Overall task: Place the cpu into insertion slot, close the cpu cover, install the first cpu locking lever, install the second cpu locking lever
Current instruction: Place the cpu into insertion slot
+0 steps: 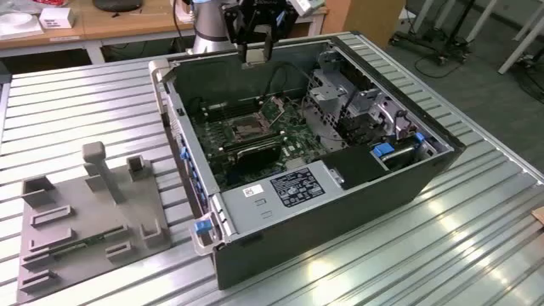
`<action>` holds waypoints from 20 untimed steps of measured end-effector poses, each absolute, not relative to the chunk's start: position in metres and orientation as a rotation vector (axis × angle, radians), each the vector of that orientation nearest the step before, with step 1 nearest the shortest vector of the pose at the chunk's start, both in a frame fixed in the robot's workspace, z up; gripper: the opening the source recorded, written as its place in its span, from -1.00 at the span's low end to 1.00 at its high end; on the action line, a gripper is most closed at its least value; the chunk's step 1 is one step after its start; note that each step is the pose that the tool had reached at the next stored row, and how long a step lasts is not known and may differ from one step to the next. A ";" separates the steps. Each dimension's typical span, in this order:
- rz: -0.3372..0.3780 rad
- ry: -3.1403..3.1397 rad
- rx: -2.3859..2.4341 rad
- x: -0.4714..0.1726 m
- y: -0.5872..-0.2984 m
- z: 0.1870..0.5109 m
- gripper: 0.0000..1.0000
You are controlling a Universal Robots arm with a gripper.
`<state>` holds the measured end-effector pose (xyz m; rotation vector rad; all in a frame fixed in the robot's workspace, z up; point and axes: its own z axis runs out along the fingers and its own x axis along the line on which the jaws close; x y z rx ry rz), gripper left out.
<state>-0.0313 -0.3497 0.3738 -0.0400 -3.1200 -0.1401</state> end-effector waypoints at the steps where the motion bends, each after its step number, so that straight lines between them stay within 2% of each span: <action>1: -0.140 -3.120 -0.040 -0.031 -0.350 0.374 0.08; 20: -0.141 -3.138 -0.036 -0.035 -0.350 0.364 0.08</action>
